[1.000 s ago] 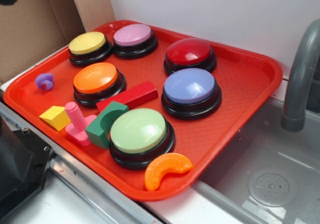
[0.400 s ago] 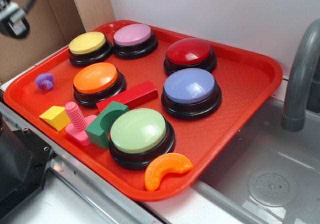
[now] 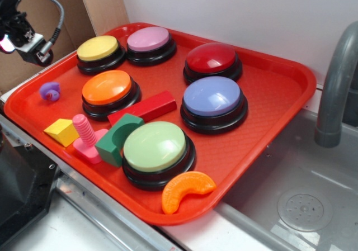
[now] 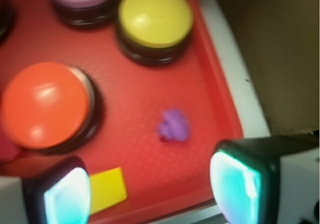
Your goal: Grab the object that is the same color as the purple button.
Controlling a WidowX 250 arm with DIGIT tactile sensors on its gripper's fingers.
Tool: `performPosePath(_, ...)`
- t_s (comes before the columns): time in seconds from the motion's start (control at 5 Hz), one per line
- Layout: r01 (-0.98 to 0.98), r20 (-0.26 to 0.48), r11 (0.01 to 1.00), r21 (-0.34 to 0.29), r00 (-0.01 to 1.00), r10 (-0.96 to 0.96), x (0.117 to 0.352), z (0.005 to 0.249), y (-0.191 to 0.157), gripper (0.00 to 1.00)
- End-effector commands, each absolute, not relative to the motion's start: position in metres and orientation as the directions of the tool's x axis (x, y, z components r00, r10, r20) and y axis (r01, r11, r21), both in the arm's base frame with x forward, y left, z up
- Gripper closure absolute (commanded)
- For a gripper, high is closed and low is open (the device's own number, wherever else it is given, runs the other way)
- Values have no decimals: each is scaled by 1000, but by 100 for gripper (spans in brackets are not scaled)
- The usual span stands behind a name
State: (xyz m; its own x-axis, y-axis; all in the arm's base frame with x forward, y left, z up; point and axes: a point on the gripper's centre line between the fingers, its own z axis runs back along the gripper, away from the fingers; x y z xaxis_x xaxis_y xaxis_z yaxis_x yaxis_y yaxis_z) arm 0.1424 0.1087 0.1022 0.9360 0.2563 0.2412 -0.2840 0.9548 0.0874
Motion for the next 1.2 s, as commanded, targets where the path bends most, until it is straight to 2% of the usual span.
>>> performPosePath(0.0,-390,232,909,143,907,352,153,58,128,0)
performPosePath(0.2,-419,179,890,181,904,389,156,39,134,0)
performPosePath(0.4,-454,200,869,198,886,418,157,30,140,0)
performPosePath(0.6,-480,211,859,180,872,443,157,26,145,0)
performPosePath(0.8,-485,225,861,155,866,447,156,28,147,100)
performPosePath(1.0,-489,228,859,151,863,451,156,29,149,100)
